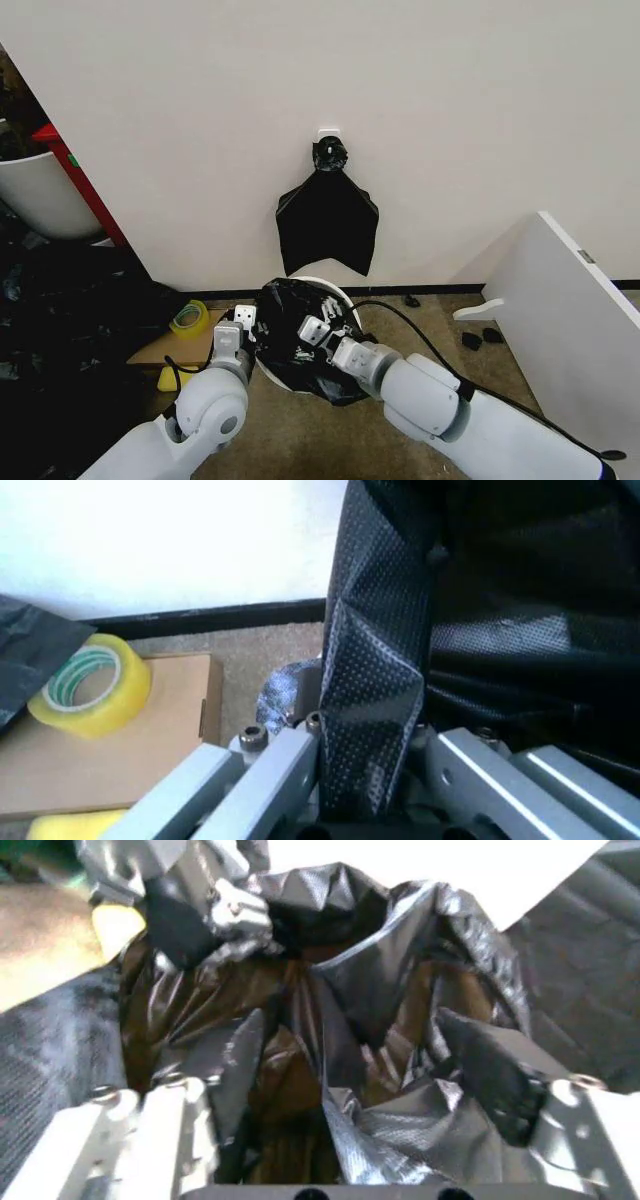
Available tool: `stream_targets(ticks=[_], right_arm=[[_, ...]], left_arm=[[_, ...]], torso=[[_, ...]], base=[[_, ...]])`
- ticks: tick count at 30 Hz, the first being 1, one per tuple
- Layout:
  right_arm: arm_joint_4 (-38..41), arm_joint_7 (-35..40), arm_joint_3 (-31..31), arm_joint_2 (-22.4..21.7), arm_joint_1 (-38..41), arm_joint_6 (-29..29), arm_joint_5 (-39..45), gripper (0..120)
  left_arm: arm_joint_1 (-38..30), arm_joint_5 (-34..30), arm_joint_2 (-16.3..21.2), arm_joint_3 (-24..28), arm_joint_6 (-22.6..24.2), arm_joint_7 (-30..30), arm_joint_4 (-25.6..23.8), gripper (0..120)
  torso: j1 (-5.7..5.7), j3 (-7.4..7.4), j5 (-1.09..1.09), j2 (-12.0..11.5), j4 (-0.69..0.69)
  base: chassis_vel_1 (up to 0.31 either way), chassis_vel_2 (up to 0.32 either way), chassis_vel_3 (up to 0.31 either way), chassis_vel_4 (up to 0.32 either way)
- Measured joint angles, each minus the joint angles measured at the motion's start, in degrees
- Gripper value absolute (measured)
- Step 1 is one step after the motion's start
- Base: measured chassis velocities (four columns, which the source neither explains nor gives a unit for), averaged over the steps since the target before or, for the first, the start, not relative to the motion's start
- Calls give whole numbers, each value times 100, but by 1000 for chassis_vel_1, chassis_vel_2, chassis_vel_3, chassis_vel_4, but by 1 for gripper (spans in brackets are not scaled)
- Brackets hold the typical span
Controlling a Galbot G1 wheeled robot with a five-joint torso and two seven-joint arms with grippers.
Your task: Place the garbage bag over the trash bin.
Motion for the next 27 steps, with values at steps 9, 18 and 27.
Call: stream_targets(ticks=[9, 18, 27], right_arm=[[-154, -73, -101, -13, 87, -107, -5, 32], [-134, -58, -65, -67, 13, -107, -37, 0], [204, 20, 418, -90, -178, -2, 616, 0]], left_arm=[[50, 13, 33, -30, -21, 16, -40, 1], [107, 37, 45, -46, -73, 21, -78, 1], [281, 181, 161, -240, -338, 287, -77, 1]], torso=[[0, 0, 0, 0, 0], [0, 0, 0, 0, 0], [0, 0, 1, 0, 0]], base=[[0, 0, 0, 0], [0, 0, 0, 0], [0, 0, 0, 0]])
